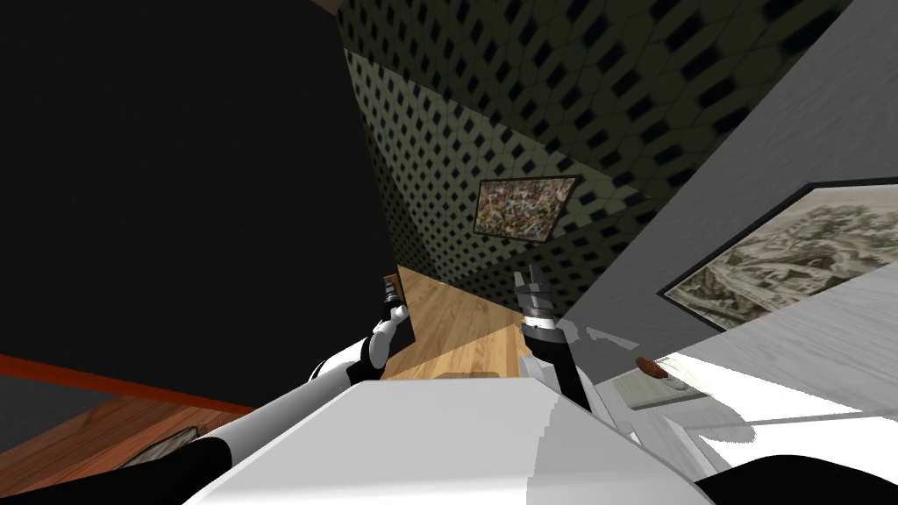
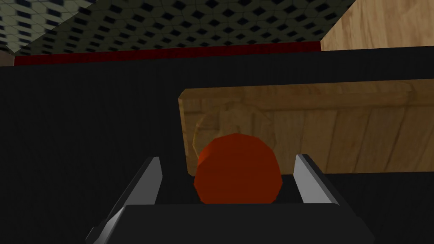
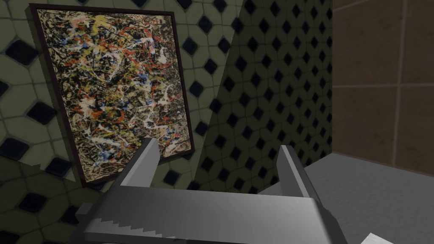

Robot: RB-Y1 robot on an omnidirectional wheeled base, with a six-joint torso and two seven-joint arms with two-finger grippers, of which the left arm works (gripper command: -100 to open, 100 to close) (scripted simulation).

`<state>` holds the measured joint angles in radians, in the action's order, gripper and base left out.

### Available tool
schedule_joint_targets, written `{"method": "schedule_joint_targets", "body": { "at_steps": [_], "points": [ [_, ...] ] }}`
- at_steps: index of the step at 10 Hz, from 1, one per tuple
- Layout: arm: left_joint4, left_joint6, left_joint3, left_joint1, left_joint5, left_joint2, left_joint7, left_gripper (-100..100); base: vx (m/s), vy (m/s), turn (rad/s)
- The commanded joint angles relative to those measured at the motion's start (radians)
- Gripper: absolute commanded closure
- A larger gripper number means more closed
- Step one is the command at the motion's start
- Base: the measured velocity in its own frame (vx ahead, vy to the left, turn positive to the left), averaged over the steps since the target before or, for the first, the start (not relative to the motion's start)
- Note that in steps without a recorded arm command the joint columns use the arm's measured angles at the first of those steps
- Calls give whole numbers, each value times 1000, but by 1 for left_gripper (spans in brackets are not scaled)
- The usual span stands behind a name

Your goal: Push the door open

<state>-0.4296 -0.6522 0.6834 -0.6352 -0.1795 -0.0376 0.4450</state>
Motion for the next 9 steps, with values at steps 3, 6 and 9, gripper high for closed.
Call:
{"method": "schedule_joint_targets", "body": {
  "at_steps": [3, 6, 9],
  "points": [
    [0, 0, 0, 0, 0, 0, 0, 100, 16, 5, 0],
    [0, 0, 0, 0, 0, 0, 0, 100, -21, -8, -2],
    [0, 6, 4, 5, -13, -1, -8, 100, -93, -8, 22]
  ]
}}
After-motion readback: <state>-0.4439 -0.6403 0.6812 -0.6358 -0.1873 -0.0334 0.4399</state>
